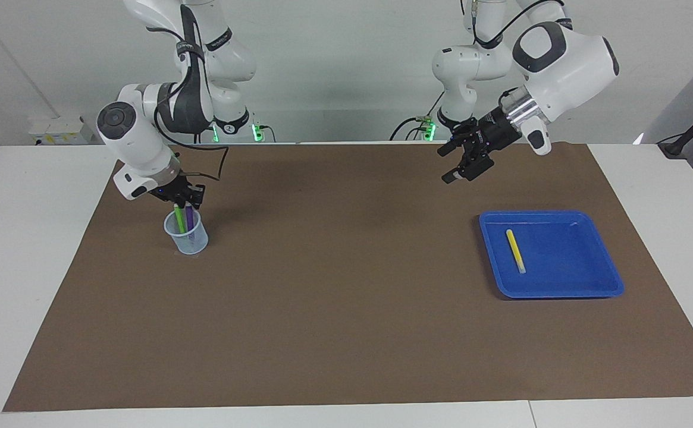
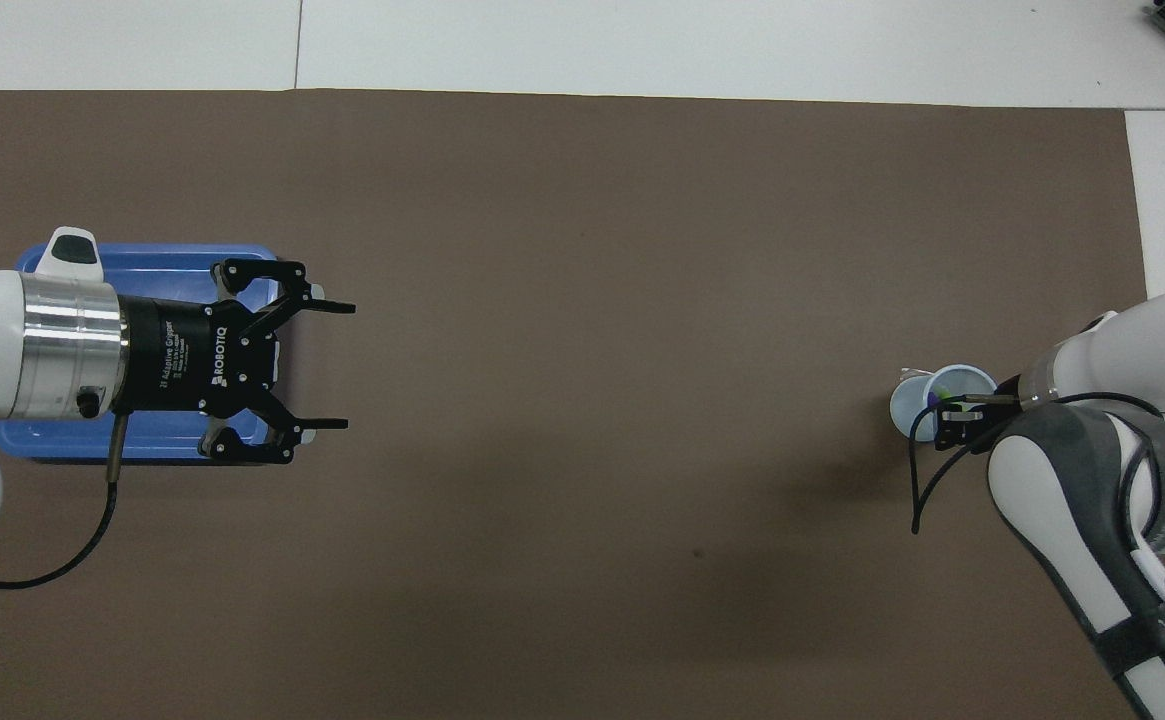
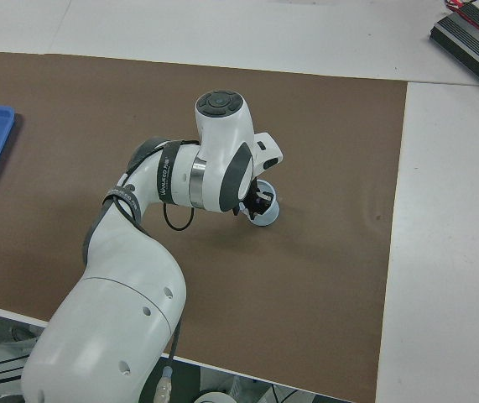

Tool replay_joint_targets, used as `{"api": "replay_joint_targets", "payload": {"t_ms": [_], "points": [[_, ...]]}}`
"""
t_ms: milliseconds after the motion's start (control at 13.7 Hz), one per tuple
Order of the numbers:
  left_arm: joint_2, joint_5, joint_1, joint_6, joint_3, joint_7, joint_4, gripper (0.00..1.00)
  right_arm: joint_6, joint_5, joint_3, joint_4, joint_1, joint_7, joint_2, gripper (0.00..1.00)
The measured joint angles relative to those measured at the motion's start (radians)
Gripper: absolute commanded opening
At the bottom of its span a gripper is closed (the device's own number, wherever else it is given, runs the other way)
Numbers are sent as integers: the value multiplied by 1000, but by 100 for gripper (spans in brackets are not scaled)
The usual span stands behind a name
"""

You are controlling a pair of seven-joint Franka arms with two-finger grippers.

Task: Right arm passes pens to left for tray arrangement
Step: 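Raise the left gripper while the right gripper grasps the purple pen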

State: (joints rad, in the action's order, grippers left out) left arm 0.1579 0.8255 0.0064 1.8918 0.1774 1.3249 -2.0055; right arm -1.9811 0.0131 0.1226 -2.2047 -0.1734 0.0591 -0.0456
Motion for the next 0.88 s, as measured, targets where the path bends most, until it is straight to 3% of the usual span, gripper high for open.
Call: {"api": "replay_joint_targets", "payload": {"t_ms": [730,877], "points": [[0,5,-1,0,1,35,0,100,0,0,-1,-1,-18,-50,0,32],[0,5,-1,1,1,35,0,100,-2,0,-1,-1,-18,-50,0,22]]}}
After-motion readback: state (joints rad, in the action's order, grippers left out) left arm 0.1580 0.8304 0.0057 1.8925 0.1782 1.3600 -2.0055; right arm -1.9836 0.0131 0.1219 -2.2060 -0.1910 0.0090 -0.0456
